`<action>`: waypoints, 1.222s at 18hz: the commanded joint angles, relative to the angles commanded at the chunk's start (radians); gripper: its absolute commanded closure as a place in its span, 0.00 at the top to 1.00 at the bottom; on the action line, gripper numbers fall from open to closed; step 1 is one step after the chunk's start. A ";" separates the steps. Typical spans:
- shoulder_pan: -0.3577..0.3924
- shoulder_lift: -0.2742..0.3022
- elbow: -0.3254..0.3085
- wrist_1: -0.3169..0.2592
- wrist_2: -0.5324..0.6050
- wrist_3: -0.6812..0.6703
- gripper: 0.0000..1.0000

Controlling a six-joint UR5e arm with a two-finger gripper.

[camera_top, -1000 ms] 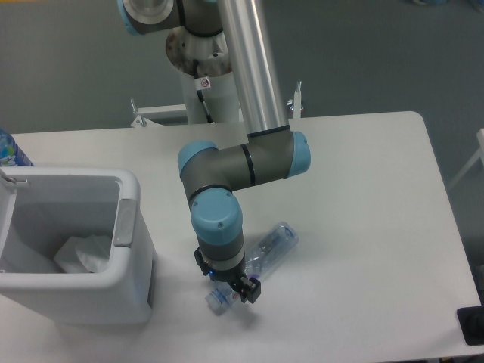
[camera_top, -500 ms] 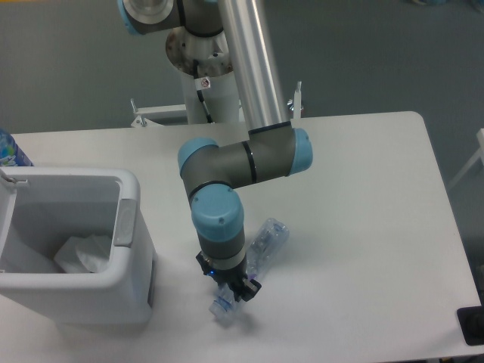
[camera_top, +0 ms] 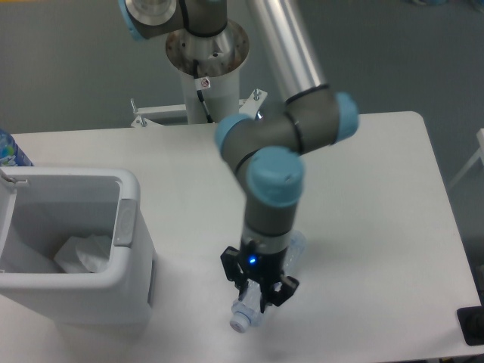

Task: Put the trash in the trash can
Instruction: 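Lift the bottle and carry it over the trash bin, then open the gripper to drop the bottle and withdraw upward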

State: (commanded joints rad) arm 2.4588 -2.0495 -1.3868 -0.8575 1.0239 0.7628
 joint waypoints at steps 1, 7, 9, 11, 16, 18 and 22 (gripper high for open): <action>0.008 0.009 0.012 0.005 -0.057 -0.034 0.36; -0.010 0.086 0.116 0.008 -0.257 -0.259 0.36; -0.038 0.107 0.153 0.009 -0.326 -0.330 0.36; -0.072 0.133 0.166 0.011 -0.358 -0.341 0.37; -0.167 0.163 0.161 0.031 -0.384 -0.346 0.37; -0.214 0.173 0.147 0.031 -0.384 -0.346 0.37; -0.256 0.195 0.106 0.032 -0.383 -0.346 0.47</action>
State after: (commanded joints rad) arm 2.2029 -1.8546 -1.2808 -0.8253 0.6412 0.4172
